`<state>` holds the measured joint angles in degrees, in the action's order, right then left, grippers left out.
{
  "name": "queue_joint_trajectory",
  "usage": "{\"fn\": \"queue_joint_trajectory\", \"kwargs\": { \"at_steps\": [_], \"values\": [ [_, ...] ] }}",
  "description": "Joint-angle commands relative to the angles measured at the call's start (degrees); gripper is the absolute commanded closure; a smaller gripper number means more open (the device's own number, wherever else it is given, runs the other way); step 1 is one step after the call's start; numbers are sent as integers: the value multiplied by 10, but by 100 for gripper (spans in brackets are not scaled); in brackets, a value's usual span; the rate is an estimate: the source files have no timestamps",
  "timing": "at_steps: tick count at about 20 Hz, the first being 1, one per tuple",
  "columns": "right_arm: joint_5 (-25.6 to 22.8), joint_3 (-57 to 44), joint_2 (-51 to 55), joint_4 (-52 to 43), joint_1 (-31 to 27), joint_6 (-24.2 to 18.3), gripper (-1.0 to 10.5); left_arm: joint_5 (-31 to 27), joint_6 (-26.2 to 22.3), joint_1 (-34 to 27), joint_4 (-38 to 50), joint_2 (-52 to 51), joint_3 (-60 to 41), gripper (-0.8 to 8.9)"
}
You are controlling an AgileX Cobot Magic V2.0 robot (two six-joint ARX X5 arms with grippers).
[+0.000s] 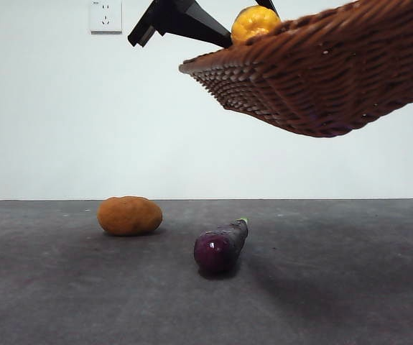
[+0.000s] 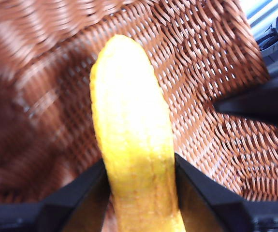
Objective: Help me put the vegetables on the table into the basket
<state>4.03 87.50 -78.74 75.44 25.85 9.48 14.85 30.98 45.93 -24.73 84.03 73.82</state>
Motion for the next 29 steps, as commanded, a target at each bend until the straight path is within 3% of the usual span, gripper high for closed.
{"fn": "queue_joint_trajectory", "kwargs": {
  "at_steps": [1,5,9,12,16,18,21,26,29],
  "values": [
    [2,-4,3,-4,9,14,956,-15,6,2,3,4,-3,328],
    [-2,-4,3,-5,12,15,956,-27,1,1,10,4,-2,311],
    [-67,-4,2,3,6,14,956,-29,-61,-28,-31,-7,12,311],
    [-75,-4,2,14,-29,4,955,-40,-160,-61,-116,-9,61,311],
    [-75,-4,2,13,-86,-12,955,-156,-328,-109,-207,-4,78,311],
    [-75,-4,2,15,-108,-16,955,-163,-428,-140,-241,11,78,311],
    [-74,-4,2,21,-124,-22,955,-163,-536,-180,-223,52,78,311],
    [-72,-4,2,23,-124,-28,955,-160,-556,-221,-121,138,78,305],
    [-71,-4,2,9,-124,-42,955,-152,-608,-226,-115,187,78,164]
  ]
}}
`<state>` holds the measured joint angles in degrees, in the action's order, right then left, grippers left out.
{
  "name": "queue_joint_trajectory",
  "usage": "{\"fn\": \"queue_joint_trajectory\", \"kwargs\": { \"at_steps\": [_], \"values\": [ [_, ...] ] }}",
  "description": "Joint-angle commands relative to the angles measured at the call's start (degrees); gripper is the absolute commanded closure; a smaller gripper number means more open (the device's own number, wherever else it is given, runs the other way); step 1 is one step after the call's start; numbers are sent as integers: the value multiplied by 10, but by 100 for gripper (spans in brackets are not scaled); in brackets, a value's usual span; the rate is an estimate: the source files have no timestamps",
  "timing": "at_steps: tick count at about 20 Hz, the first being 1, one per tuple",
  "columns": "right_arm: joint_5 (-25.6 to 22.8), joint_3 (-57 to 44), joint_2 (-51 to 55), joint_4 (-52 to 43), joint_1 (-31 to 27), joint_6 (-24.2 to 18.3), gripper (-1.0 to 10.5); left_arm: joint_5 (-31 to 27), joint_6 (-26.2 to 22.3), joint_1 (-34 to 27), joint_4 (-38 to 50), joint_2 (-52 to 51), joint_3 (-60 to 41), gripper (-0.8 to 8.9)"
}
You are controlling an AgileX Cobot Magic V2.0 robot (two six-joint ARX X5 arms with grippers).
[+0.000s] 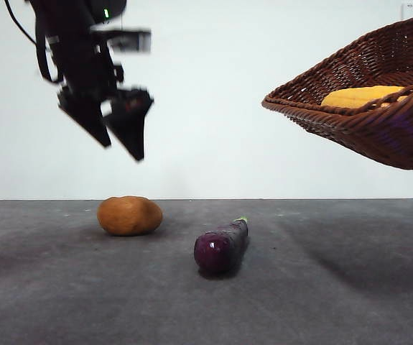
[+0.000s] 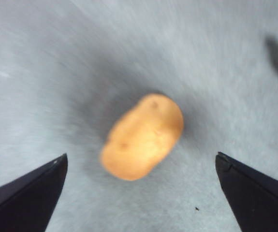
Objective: Help me put the vegetables on the table into the basket
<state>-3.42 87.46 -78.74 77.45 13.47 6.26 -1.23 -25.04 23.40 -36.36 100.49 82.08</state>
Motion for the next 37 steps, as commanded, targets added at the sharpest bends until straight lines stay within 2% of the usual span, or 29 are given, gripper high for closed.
{"fn": "queue_joint_trajectory", "kwargs": {
  "at_steps": [1,4,10,14,17,18,20,24,25,26,29,30,34,37],
  "values": [
    [4,-4,2,-14,-1,-16,955,12,-83,0,-2,39,-4,148],
    [4,-4,2,-16,-1,-20,955,12,-132,0,21,74,-4,148],
    [4,-6,2,-20,-1,-33,955,11,-157,0,82,109,-4,148],
    [4,-9,1,-27,-1,-33,955,14,-155,-3,88,120,-4,154],
    [4,-11,2,-30,-1,-33,955,38,-155,-6,89,120,-4,160],
    [4,-11,1,-30,-1,-33,955,44,-155,-7,89,120,-4,171],
    [4,-11,2,-30,-1,-33,955,48,-155,-10,88,121,-4,259],
    [4,-11,2,-25,-1,-33,955,69,-147,-19,72,122,-4,260],
    [4,-11,2,-25,-1,-33,955,68,-143,-21,68,124,-4,290],
    [4,-11,2,-25,-1,-33,955,65,-139,-24,64,125,-4,364],
    [4,-11,2,-22,-1,-32,955,57,-136,-25,62,125,-4,720],
    [4,-11,2,-20,-1,-28,955,57,-127,-25,61,125,-4,787],
    [16,-11,2,-19,-1,-14,955,57,-88,-21,40,122,14,819],
    [19,-11,2,-14,-1,-12,955,62,-31,-19,-4,115,73,819]
  ]
}}
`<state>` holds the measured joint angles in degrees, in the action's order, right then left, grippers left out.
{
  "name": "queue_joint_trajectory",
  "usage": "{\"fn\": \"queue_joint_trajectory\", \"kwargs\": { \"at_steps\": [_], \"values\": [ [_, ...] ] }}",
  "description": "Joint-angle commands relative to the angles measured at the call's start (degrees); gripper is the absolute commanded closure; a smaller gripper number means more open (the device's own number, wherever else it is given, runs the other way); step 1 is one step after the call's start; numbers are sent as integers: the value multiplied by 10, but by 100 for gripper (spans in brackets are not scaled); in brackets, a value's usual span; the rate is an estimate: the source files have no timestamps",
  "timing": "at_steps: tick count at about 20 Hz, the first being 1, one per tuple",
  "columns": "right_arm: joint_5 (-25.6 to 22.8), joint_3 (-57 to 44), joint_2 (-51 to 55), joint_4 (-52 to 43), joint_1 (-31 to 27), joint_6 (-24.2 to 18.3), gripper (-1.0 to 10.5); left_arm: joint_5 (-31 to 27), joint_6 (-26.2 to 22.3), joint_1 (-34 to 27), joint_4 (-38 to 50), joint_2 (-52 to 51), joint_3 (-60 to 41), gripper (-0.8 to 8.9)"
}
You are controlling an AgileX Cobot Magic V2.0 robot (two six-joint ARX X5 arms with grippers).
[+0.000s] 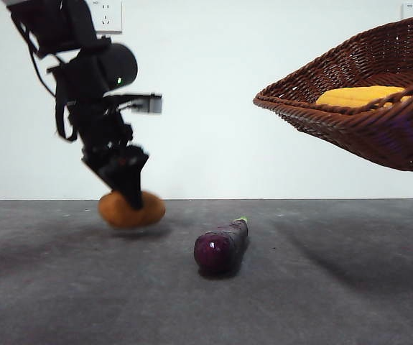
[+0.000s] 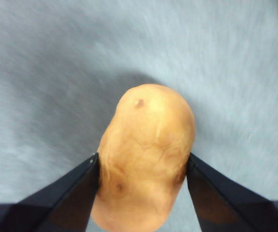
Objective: Help me put the vegetables on the table into the basket
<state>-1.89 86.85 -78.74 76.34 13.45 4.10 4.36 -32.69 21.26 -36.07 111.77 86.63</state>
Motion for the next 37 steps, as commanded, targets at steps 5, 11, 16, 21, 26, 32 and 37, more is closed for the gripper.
{"fn": "queue_joint_trajectory", "kwargs": {
  "at_steps": [5,11,16,21,26,32,37],
  "values": [
    [4,-5,2,0,0,11,955,23,174,2,-92,-4,177,819],
    [4,-5,2,-2,0,18,955,189,318,7,-140,-37,263,819],
    [26,-5,1,-22,0,18,955,269,305,64,-238,-59,263,819],
    [41,-5,-5,-32,0,20,955,274,296,132,-277,-70,263,819],
    [77,-6,-22,-36,0,19,955,241,325,189,-248,-71,263,819],
    [150,-6,-26,-43,1,19,955,89,442,222,-174,-71,263,814],
    [155,-6,-26,-36,1,17,955,46,462,222,-166,-70,263,571]
  ]
}}
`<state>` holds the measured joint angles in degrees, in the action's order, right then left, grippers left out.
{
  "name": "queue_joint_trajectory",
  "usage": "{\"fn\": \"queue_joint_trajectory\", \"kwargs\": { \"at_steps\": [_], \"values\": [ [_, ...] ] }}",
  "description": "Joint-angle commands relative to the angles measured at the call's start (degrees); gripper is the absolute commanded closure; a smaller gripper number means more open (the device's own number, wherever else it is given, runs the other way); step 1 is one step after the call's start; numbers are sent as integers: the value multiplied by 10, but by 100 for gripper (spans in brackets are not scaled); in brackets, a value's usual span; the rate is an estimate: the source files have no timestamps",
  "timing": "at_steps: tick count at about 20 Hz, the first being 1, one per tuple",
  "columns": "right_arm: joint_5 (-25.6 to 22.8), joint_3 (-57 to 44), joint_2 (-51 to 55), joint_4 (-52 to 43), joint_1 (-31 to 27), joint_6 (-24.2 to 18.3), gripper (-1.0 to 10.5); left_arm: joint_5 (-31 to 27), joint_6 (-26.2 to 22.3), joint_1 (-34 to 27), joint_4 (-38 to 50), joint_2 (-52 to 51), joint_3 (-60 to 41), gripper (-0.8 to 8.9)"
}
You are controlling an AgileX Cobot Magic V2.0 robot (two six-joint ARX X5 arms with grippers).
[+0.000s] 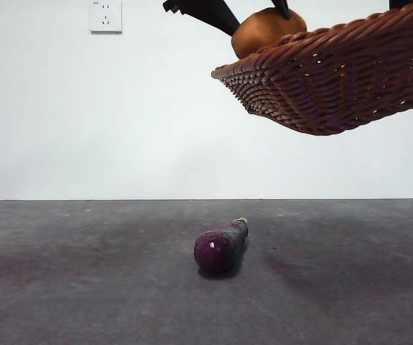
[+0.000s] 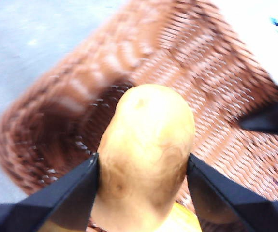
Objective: Help me put the vegetables on the table into the basket
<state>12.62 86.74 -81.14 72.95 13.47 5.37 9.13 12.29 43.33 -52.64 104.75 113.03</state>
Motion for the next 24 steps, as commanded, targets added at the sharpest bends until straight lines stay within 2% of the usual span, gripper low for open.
{"fn": "queue_joint_trajectory", "kwargs": {
  "at_steps": [1,2,10,12,14,15,17,19,24],
  "values": [
    [9,-5,-2,0,1,4,955,-2,13,1,-1,0,-2,395],
    [9,-5,-2,0,1,4,955,-2,15,1,-1,0,-2,278],
    [6,-5,-2,8,0,-2,955,-2,13,-15,25,-16,-1,270],
    [-24,-5,-3,12,-1,-5,955,-2,-4,-19,19,-35,-1,271],
    [-55,-5,-3,23,-9,-8,955,-5,-34,-28,-20,-59,-1,271],
    [-55,-5,-3,26,-19,-15,955,-22,-50,-31,-53,-70,-1,271],
    [-51,-5,-3,25,-43,-20,955,-102,-87,-32,-129,-80,-1,271],
    [-44,-5,-3,26,-73,-29,955,-163,-98,-35,-193,-80,-1,271],
    [-44,-5,-3,31,-142,-42,955,-132,-93,-44,-197,-71,-2,271]
  ]
}}
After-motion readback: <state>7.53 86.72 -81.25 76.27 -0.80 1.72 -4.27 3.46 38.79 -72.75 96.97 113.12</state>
